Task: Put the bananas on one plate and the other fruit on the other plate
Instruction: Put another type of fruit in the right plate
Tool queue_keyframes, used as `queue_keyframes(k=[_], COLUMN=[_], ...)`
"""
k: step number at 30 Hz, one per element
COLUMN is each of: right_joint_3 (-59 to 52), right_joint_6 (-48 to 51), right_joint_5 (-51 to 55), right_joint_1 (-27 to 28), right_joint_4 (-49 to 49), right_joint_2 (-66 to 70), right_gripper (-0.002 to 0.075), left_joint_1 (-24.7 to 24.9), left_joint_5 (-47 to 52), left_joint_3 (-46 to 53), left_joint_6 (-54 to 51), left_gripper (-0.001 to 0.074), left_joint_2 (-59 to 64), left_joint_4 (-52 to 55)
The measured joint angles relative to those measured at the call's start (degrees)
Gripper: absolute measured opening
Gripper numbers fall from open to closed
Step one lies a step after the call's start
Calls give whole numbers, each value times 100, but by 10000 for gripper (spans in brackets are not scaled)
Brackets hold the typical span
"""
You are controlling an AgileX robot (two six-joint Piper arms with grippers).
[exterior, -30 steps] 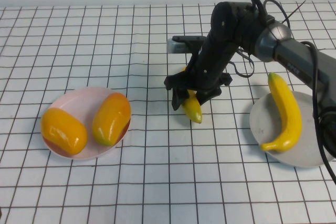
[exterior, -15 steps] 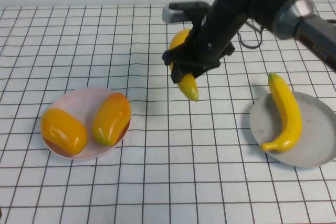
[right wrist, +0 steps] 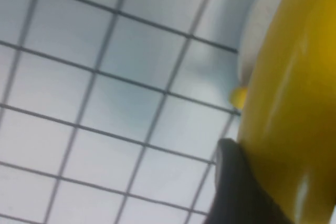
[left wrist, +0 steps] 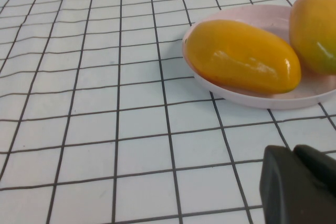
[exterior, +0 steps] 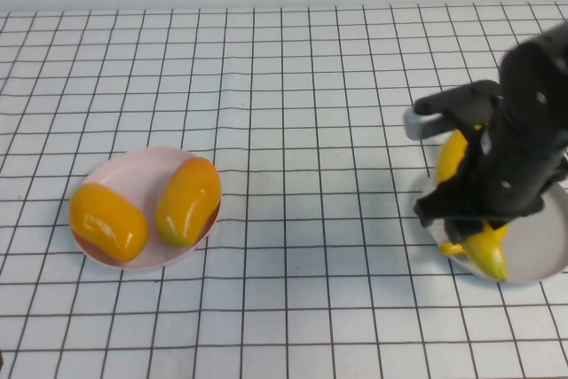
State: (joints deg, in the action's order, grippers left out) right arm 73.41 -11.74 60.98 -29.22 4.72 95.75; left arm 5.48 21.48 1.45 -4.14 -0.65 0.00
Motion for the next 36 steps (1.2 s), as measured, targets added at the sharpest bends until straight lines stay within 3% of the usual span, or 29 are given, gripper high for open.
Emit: queue_keyframes(k=[7, 13, 19, 28, 36], right_joint_3=[-945, -954, -954, -954, -893], right_joint_6=[-828, -851, -258, -22, -13], right_joint_5=[-420, -526, -740, -964, -976], right_joint_1=[287, 1058, 1723, 1821, 1821], right_joint_4=[664, 676, 306, 74, 96], right_joint_2=[-716, -655, -192, 379, -494], right_gripper=[313, 313, 338, 369, 369], left_joint_1=[0, 0, 0, 0, 0], left_joint_5=[0, 0, 0, 0, 0], left_joint_3=[0, 0, 0, 0, 0], left_joint_6=[0, 0, 0, 0, 0], left_gripper=[-3, -3, -3, -3, -3], left_joint_2=[0, 0, 0, 0, 0], left_joint_4=[0, 0, 0, 0, 0])
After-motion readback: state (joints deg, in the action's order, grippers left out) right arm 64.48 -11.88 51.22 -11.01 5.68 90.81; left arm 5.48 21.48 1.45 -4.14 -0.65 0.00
